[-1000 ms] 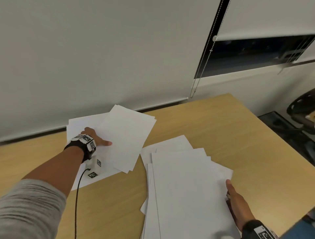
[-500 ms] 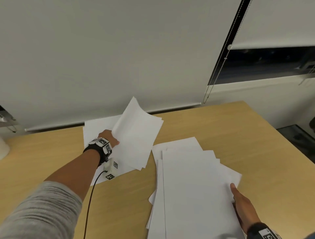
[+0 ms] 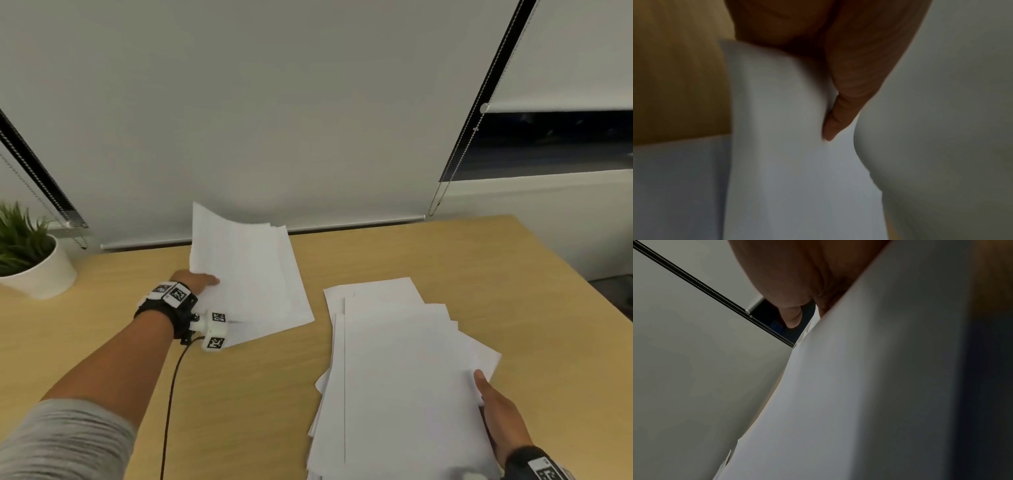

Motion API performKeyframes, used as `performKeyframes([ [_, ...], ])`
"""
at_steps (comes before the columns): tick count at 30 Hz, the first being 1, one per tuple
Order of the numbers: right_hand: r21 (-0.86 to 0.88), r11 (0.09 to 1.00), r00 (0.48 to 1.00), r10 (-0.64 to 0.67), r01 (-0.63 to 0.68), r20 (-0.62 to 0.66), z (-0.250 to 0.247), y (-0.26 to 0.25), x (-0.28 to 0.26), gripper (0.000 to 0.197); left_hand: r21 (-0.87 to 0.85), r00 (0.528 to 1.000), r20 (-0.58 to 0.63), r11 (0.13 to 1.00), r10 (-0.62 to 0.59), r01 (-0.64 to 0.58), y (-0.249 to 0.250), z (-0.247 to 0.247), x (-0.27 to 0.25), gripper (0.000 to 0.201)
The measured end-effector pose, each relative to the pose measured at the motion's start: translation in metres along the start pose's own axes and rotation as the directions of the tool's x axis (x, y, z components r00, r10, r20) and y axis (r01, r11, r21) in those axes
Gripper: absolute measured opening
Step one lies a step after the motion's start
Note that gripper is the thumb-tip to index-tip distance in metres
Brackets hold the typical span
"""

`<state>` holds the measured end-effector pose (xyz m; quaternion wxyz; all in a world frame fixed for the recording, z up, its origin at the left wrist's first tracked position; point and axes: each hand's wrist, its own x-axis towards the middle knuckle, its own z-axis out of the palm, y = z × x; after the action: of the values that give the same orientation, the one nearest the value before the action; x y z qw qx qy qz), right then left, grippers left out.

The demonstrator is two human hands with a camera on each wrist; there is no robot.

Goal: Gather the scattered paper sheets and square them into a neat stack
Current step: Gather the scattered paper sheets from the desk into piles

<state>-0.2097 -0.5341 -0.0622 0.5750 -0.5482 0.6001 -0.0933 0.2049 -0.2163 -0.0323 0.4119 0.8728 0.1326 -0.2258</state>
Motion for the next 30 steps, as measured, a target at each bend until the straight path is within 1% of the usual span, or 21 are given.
performKeyframes([
  [2,0.001,1.0,1.0,-0.011,0.011,0.005,0.001,-0.001,-0.002,0.043,0.103,0.999,-0.008,0.994,-0.047,0.048,-0.016,0.01,0.002,0.066],
  [3,0.001,1.0,1.0,-0.017,0.017,0.004,0.001,-0.001,-0.001,0.042,0.221,0.998,-0.039,0.973,-0.059,0.066,-0.02,0.016,0.002,0.075],
  [5,0.006,1.0,1.0,-0.029,0.029,0.006,0.0,-0.002,-0.001,0.038,0.453,0.992,-0.117,0.886,-0.052,0.099,-0.02,0.025,-0.006,0.089],
  [6,0.015,0.999,0.999,-0.042,0.042,0.007,0.0,-0.002,-0.001,0.037,0.491,0.988,-0.153,0.866,-0.029,0.101,-0.017,0.028,-0.011,0.091],
  [7,0.007,0.999,0.999,-0.048,0.048,-0.003,0.0,-0.001,-0.001,0.037,0.499,0.985,-0.172,0.863,0.002,0.085,-0.013,0.03,-0.018,0.089],
  [9,-0.02,0.999,0.999,-0.044,0.044,-0.012,-0.001,0.001,0.004,0.041,0.486,0.986,-0.164,0.872,0.034,0.051,-0.006,0.036,-0.021,0.074],
  [11,-0.031,0.999,0.999,-0.032,0.031,-0.018,-0.001,0.0,0.003,0.04,0.516,0.994,-0.106,0.856,0.022,0.036,-0.004,0.039,-0.021,0.054],
  [12,-0.03,0.999,0.999,-0.03,0.029,-0.029,-0.001,0.0,0.007,0.039,0.534,0.998,-0.059,0.845,0.027,0.009,-0.005,0.04,-0.019,0.049],
  [13,-0.041,0.999,0.999,-0.021,0.019,-0.037,-0.001,-0.001,0.008,0.04,0.513,0.998,-0.04,0.858,0.054,-0.026,-0.006,0.041,-0.019,0.049],
  [14,-0.033,0.999,0.999,-0.002,0.001,-0.037,-0.001,-0.002,0.009,0.041,0.489,0.997,-0.04,0.872,0.065,-0.037,-0.008,0.041,-0.019,0.05],
  [16,-0.024,1.0,1.0,-0.013,0.012,-0.017,-0.001,-0.001,0.008,0.043,0.399,0.99,-0.058,0.912,0.131,-0.097,-0.012,0.042,-0.014,0.05],
  [17,-0.027,0.999,1.0,-0.025,0.024,-0.009,-0.002,-0.001,0.007,0.044,0.36,0.988,-0.057,0.927,0.14,-0.111,-0.012,0.043,-0.015,0.047],
  [18,-0.009,0.999,0.999,-0.037,0.037,0.008,-0.003,0.001,0.009,0.045,0.29,0.992,-0.067,0.954,0.103,-0.079,-0.011,0.044,-0.019,0.04],
  [19,0.002,0.999,0.999,-0.043,0.043,0.018,-0.003,0.003,0.008,0.046,0.266,0.995,-0.045,0.961,0.089,-0.074,-0.009,0.044,-0.026,0.032],
  [20,0.014,0.999,0.999,-0.037,0.037,0.024,-0.003,0.004,0.007,0.046,0.195,0.994,-0.039,0.977,0.102,-0.092,-0.007,0.043,-0.034,0.03],
  [21,0.025,0.999,0.999,-0.045,0.044,0.025,-0.003,0.006,0.006,0.045,0.054,0.988,-0.064,0.989,0.142,-0.139,-0.004,0.041,-0.041,0.034],
  [22,0.036,0.999,0.999,-0.038,0.037,0.024,-0.002,0.008,0.007,0.044,-0.087,0.98,-0.071,0.978,0.186,-0.192,0.002,0.037,-0.05,0.039],
  [24,0.052,0.998,0.999,-0.027,0.026,0.036,-0.002,0.009,0.004,0.044,-0.355,0.96,-0.027,0.895,0.28,-0.271,0.016,0.026,-0.082,0.043],
  [26,0.054,0.998,0.999,-0.03,0.028,0.041,-0.003,0.007,0.002,0.047,-0.522,0.919,0.057,0.796,0.39,-0.306,0.029,0.015,-0.121,0.039],
  [28,0.067,0.998,0.999,-0.018,0.015,0.043,-0.003,0.005,-0.001,0.048,-0.611,0.849,0.152,0.723,0.506,-0.321,0.036,0.009,-0.161,0.03],
  [30,0.084,0.996,0.998,-0.016,0.011,0.053,-0.004,0.005,-0.003,0.057,-0.685,0.758,0.271,0.672,0.593,-0.281,0.032,0.011,-0.193,0.035],
])
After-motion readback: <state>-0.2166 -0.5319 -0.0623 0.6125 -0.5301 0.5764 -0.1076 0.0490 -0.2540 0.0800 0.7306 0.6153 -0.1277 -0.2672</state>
